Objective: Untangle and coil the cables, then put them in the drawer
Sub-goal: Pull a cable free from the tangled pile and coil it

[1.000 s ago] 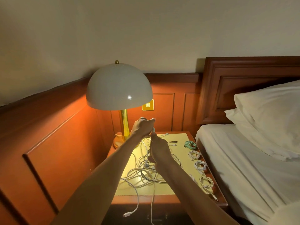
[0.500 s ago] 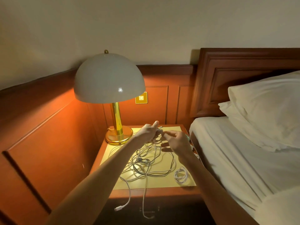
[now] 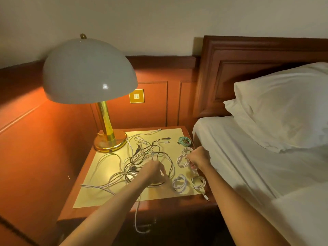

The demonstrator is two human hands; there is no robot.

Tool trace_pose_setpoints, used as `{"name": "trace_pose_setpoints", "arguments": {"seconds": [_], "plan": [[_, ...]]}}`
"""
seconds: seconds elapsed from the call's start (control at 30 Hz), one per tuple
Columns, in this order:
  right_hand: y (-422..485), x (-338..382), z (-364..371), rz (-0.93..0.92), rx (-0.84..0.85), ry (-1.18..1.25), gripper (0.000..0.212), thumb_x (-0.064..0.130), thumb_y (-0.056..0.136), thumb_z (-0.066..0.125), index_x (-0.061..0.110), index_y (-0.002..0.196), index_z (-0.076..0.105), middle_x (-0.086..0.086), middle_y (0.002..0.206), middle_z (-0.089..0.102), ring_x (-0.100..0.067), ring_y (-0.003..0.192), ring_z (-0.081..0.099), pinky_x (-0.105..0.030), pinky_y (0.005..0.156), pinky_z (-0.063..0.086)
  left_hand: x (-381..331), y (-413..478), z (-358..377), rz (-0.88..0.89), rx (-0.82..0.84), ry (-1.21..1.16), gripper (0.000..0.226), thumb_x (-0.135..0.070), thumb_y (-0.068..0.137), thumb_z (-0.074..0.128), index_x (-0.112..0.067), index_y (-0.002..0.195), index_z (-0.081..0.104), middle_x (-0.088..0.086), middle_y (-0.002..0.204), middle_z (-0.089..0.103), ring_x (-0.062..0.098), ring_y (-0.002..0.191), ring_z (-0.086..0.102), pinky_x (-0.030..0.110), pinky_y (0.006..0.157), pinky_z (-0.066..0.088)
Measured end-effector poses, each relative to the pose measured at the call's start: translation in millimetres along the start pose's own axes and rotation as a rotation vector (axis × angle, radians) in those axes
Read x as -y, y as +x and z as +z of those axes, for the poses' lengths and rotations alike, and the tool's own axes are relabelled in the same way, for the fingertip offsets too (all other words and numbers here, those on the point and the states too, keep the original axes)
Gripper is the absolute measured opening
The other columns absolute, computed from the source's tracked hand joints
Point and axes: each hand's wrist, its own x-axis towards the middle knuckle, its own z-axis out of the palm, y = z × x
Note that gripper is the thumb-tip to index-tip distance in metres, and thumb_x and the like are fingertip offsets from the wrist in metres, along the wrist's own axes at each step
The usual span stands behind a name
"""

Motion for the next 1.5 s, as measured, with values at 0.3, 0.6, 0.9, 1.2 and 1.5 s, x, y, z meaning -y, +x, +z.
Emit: {"name": "trace_pose_setpoints", "arguments": {"seconds": [0.3, 0.6, 0.9, 1.2, 1.5], "plan": [[12.7, 11.8, 32.1, -0.184, 0.065, -0.456, 0.021, 0.000, 0.084, 0.061, 0.002, 0.104, 0.068, -0.014, 0.105, 0.068, -0.029, 0.095, 0.069, -0.030, 0.064, 0.052, 19.7, 11.4, -21.2, -0.059, -0.207, -0.028, 0.028, -0.019, 0.097, 0.057, -0.011, 0.072, 0.065, 0.003, 0.070, 0.066, 0.022, 0.063, 0.065, 0.030, 0.054, 0.050], [11.9, 27.6, 35.8, -0.358, 0.029, -0.372, 0.025, 0.021, 0.091, 0.069, 0.013, 0.115, 0.070, -0.010, 0.112, 0.069, -0.024, 0.103, 0.065, -0.031, 0.086, 0.054, 43.7, 7.9, -74.6, 0.020, -0.391, -0.186, 0.007, -0.017, 0.099, 0.055, -0.020, 0.098, 0.062, -0.007, 0.091, 0.070, 0.006, 0.076, 0.063, 0.014, 0.056, 0.043], [-19.3, 122.8, 11.6, -0.562, 0.471, 0.171, 0.087, 0.042, 0.090, 0.069, 0.038, 0.157, 0.013, -0.014, 0.137, 0.051, -0.025, 0.104, 0.067, -0.037, 0.080, 0.061, 37.0, 4.9, -197.4, 0.251, -0.687, -0.316, 0.008, -0.019, 0.100, 0.053, -0.016, 0.096, 0.058, -0.003, 0.081, 0.072, 0.008, 0.067, 0.070, 0.024, 0.058, 0.056], [-46.6, 66.6, 116.6, -0.469, 0.081, -0.074, 0.113, 0.056, 0.076, 0.076, 0.027, 0.159, 0.005, -0.022, 0.156, 0.012, -0.043, 0.139, 0.027, -0.050, 0.112, 0.031, 81.1, 20.6, -171.1, 0.078, -0.737, -0.444, 0.015, -0.014, 0.101, 0.051, -0.002, 0.108, 0.056, 0.013, 0.094, 0.072, 0.018, 0.075, 0.073, 0.032, 0.062, 0.062], [-50.7, 80.4, 131.4, -0.573, 0.545, 0.265, 0.055, 0.036, 0.088, 0.073, 0.016, 0.137, 0.056, -0.010, 0.108, 0.070, -0.020, 0.078, 0.069, -0.044, 0.072, 0.061, 81.7, 11.9, -149.5, 0.196, -0.738, -0.452, 0.014, -0.014, 0.099, 0.054, -0.004, 0.108, 0.057, 0.008, 0.096, 0.072, 0.016, 0.080, 0.073, 0.029, 0.064, 0.062]]}}
